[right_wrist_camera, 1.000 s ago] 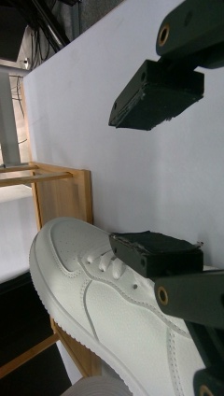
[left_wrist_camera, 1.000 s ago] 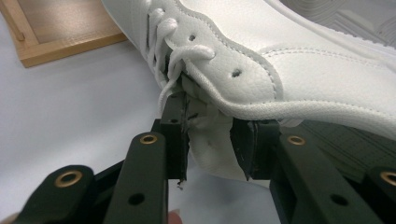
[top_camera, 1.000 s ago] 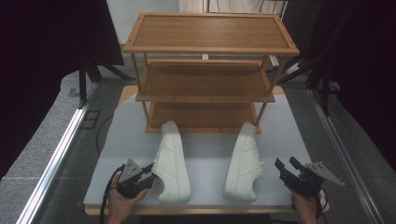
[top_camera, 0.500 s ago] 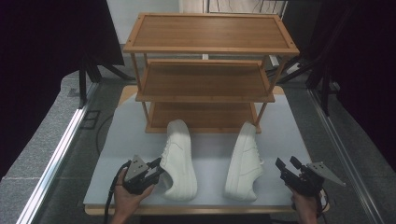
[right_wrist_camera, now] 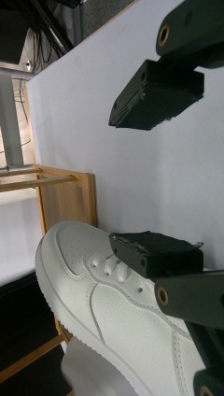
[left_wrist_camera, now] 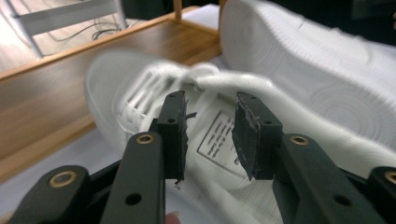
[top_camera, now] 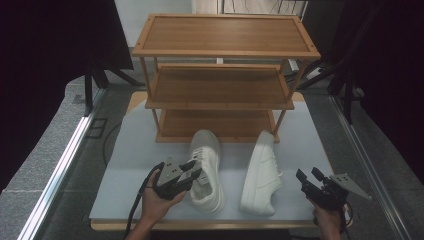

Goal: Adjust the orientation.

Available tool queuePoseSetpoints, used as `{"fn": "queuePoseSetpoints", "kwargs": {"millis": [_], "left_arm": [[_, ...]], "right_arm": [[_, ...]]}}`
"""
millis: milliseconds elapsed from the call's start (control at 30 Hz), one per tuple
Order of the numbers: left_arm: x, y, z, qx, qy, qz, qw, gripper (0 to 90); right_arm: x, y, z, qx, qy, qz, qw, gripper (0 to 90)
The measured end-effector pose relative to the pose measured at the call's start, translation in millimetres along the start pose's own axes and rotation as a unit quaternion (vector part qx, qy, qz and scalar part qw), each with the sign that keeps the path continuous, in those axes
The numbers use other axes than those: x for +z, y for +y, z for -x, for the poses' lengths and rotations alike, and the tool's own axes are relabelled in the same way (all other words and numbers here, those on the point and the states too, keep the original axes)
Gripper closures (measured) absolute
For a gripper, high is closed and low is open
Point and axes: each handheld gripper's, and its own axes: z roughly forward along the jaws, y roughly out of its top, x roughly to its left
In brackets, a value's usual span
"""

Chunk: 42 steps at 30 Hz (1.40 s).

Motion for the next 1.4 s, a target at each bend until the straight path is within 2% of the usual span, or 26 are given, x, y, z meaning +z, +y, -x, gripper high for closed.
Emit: {"fn": "queuePoseSetpoints", "kwargs": {"millis": [100, 167, 400, 567, 667, 800, 900, 1100, 1200, 1400], "left_arm": [[4.7, 5.6, 4.3, 0.002, -0.008, -0.001, 1.0000, 61.1], [8.9, 7.7, 8.9, 0.012, -0.005, -0.006, 0.9999, 60.1], [0.9, 0.9, 1.0, -0.019, -0.003, -0.003, 0.9998, 57.0], [-0.8, -2.1, -0.4, -0.028, -0.005, -0.014, 0.9995, 51.1], [5.9, -3.2, 3.3, -0.036, -0.002, -0.026, 0.9990, 45.5], [15.7, -2.1, 8.0, -0.045, 0.014, -0.040, 0.9981, 40.0], [22.1, -3.5, 11.3, -0.051, 0.029, -0.058, 0.9966, 41.0], [33.3, -9.1, 20.5, -0.051, 0.039, -0.090, 0.9939, 44.9], [34.4, -9.5, 23.6, -0.048, 0.050, -0.089, 0.9936, 48.7], [30.2, -9.8, 24.6, -0.041, 0.053, -0.089, 0.9938, 56.3]], "right_arm": [[-1.8, 0.6, -2.1, -0.009, -0.002, 0.007, 0.9999, 36.5], [-3.3, 1.8, -3.7, -0.014, -0.002, 0.012, 0.9998, 36.5], [-5.5, 3.0, -4.7, -0.017, -0.001, 0.014, 0.9998, 36.8], [-4.2, 3.0, -5.7, -0.018, -0.001, 0.013, 0.9998, 36.7], [-2.9, 2.5, -6.2, -0.017, -0.001, 0.010, 0.9998, 36.6], [-2.2, 2.0, -7.1, -0.020, 0.001, 0.008, 0.9998, 36.6], [-2.2, 2.0, -6.4, -0.019, 0.002, 0.008, 0.9998, 36.5], [-2.7, 2.0, -5.6, -0.015, 0.000, 0.007, 0.9999, 36.5], [-2.9, 2.1, -6.3, -0.017, 0.001, 0.008, 0.9998, 36.5], [-2.8, 2.1, -5.7, -0.016, 0.001, 0.008, 0.9998, 36.5]]}}
